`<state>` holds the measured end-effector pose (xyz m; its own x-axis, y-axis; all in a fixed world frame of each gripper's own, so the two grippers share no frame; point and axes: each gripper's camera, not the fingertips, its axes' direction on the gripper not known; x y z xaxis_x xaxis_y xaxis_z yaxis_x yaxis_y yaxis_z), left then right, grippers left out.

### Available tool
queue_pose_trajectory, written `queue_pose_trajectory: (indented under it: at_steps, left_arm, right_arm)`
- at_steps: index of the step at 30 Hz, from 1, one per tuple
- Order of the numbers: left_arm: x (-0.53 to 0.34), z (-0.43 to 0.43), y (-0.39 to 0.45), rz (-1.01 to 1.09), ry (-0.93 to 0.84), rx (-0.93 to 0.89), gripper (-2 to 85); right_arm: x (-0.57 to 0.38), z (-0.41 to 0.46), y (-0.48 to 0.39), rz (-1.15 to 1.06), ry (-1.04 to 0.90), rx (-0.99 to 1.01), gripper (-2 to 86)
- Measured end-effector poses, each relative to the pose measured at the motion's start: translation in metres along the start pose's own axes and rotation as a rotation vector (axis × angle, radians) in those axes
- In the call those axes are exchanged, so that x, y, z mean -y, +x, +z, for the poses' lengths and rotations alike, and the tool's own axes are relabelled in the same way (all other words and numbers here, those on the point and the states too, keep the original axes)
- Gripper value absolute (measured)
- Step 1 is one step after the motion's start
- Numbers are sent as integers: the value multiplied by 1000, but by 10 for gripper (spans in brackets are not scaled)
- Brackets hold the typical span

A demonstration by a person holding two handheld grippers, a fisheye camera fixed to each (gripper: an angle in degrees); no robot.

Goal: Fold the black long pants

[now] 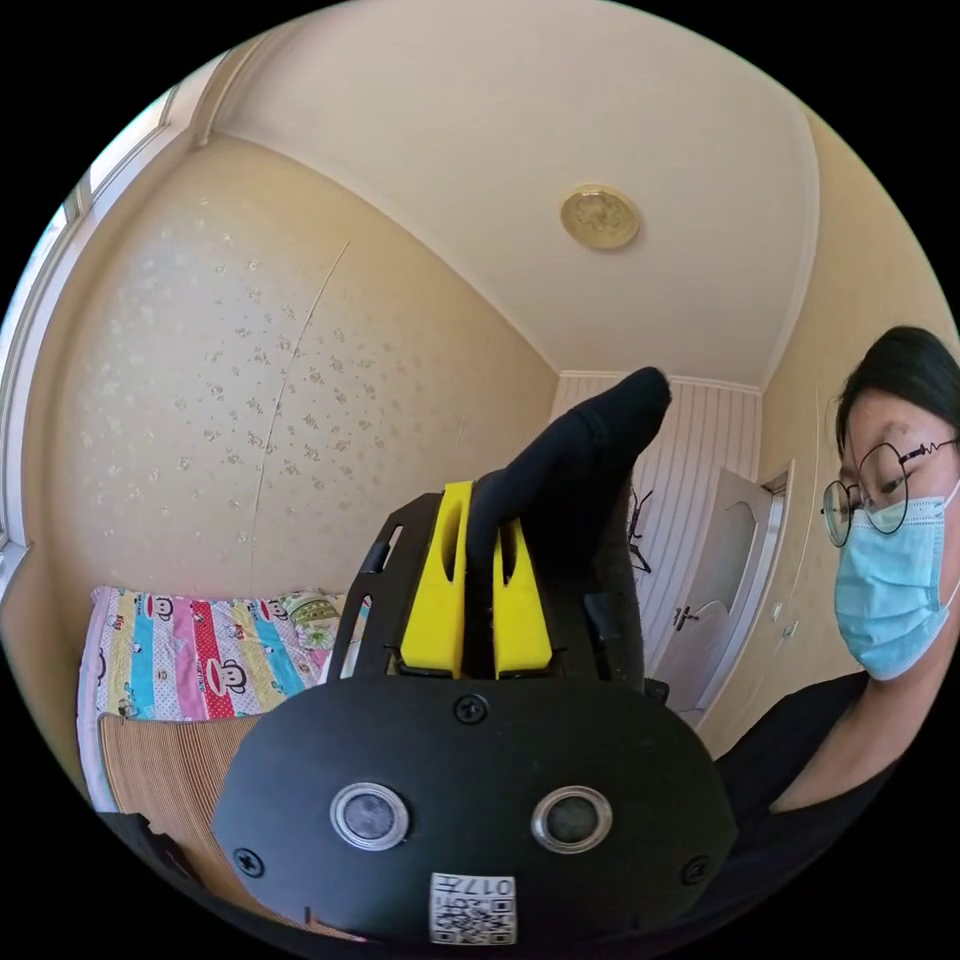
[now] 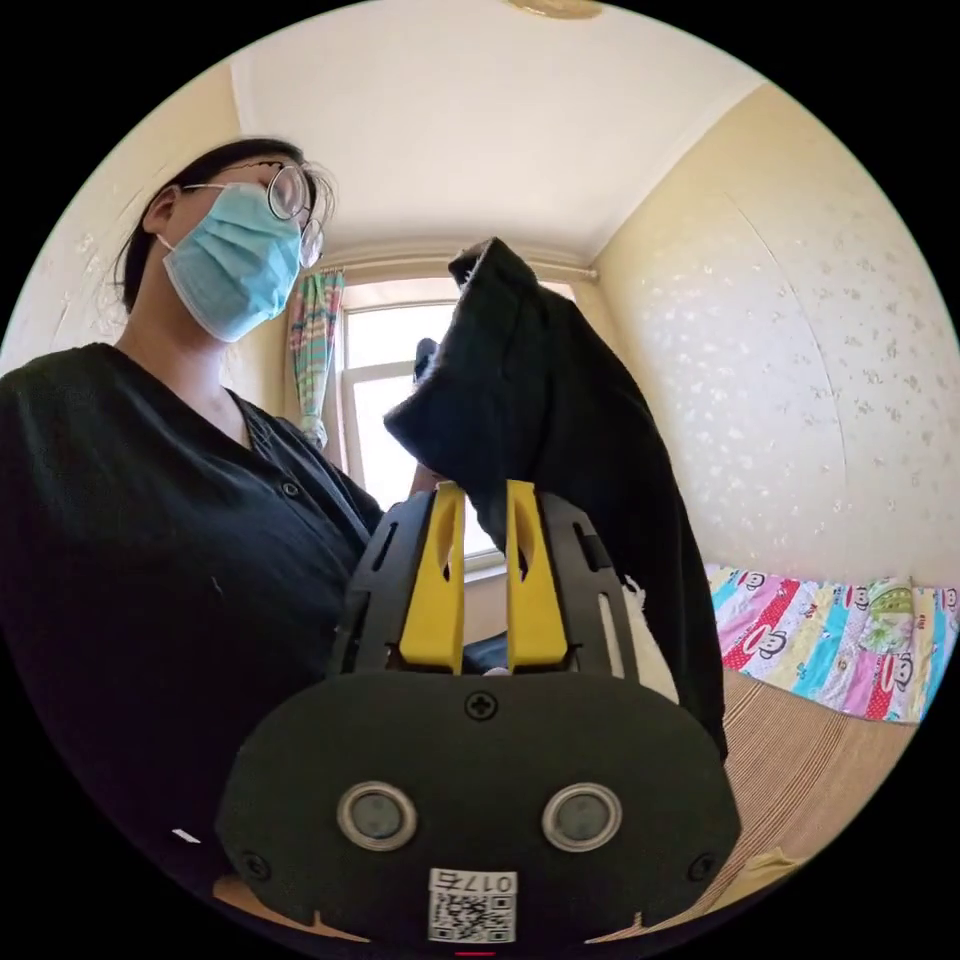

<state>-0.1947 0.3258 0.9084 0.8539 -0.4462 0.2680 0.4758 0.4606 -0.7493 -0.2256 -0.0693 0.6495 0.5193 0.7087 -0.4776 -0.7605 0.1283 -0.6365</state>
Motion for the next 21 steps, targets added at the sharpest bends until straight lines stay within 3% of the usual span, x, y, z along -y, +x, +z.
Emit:
queue_pose_trajectory:
  at_steps: [3,7,12,16,21]
  left_arm:
    - [13,-11,-14,45,-43,-8,16]
    - [27,-23,-20,233,-191,-158,8]
    - [23,-67,-12,301,-113,-257,9]
    - [24,-72,-26,295,-105,-193,27]
    - [18,-26,-102,99,-104,-42,45]
  right_arm:
    - [51,-37,19,-19,117,-247,40]
    - [125,-67,-2,-154,263,-411,35]
    - [159,-55,-38,-303,404,-428,34]
    - [182,-37,-33,-364,436,-493,32]
    - [226,22,53,-208,335,-626,31]
